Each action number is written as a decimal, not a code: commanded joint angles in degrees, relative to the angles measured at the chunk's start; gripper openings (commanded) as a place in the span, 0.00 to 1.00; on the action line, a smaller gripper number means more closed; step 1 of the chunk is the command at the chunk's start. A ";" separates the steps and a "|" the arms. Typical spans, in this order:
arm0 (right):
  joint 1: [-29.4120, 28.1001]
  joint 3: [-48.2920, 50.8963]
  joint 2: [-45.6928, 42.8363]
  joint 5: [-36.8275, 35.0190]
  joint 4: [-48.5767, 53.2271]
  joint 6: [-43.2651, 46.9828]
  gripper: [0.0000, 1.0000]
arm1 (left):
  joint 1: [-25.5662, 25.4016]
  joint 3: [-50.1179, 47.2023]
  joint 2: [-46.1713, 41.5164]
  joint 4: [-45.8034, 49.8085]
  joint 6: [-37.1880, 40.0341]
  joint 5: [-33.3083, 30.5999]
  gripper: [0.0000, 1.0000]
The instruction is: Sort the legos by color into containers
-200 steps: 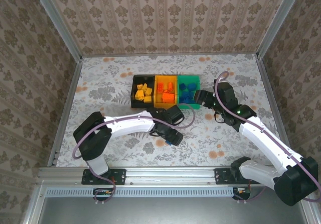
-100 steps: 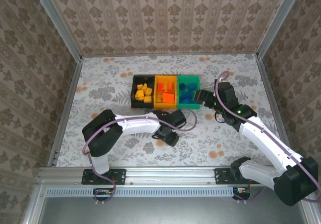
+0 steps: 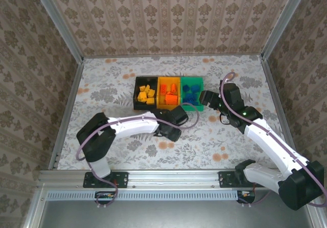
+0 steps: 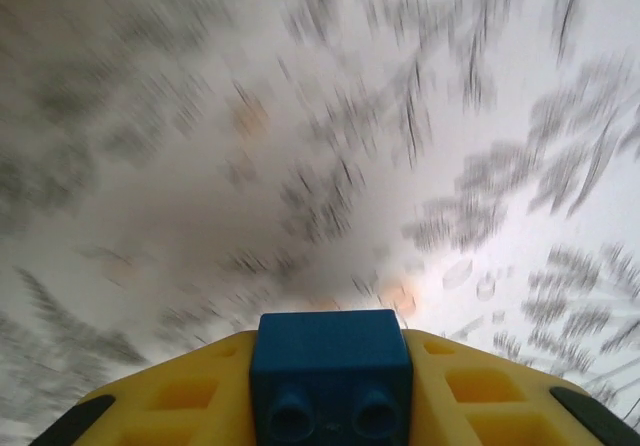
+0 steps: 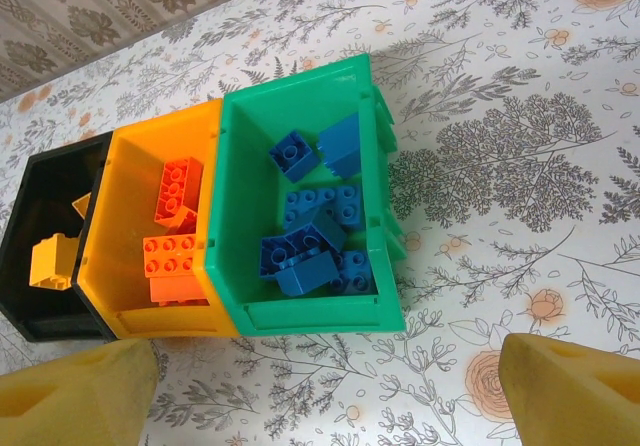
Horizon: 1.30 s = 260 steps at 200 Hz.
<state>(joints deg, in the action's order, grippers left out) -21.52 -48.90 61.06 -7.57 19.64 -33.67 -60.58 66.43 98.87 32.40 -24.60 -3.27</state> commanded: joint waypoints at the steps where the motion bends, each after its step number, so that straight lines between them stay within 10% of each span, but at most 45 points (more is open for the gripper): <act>1: 0.64 1.09 -1.52 -1.74 0.73 -1.44 0.90 | 3.75 3.66 -2.92 -7.45 2.84 -5.07 0.37; 101: 1.12 0.94 -1.34 -1.30 1.27 -2.28 0.90 | 13.64 30.04 18.29 -17.27 4.76 1.71 0.46; 144: 1.13 0.22 -1.64 -1.05 1.72 -1.81 0.93 | 14.27 36.05 20.30 -14.61 4.62 1.55 0.82; 164: 1.12 -0.18 -1.98 -0.88 1.60 -1.36 0.96 | 14.23 31.93 14.16 -17.70 4.19 0.99 1.00; 260: 1.21 0.90 -0.59 -15.23 4.72 -6.96 1.00 | 19.44 -12.42 -25.53 -39.59 22.48 -29.23 1.00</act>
<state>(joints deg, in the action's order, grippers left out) -20.73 -48.25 59.00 -17.26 22.24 -38.68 -46.22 61.47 76.29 -3.92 -10.61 -19.29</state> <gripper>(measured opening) 0.999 0.997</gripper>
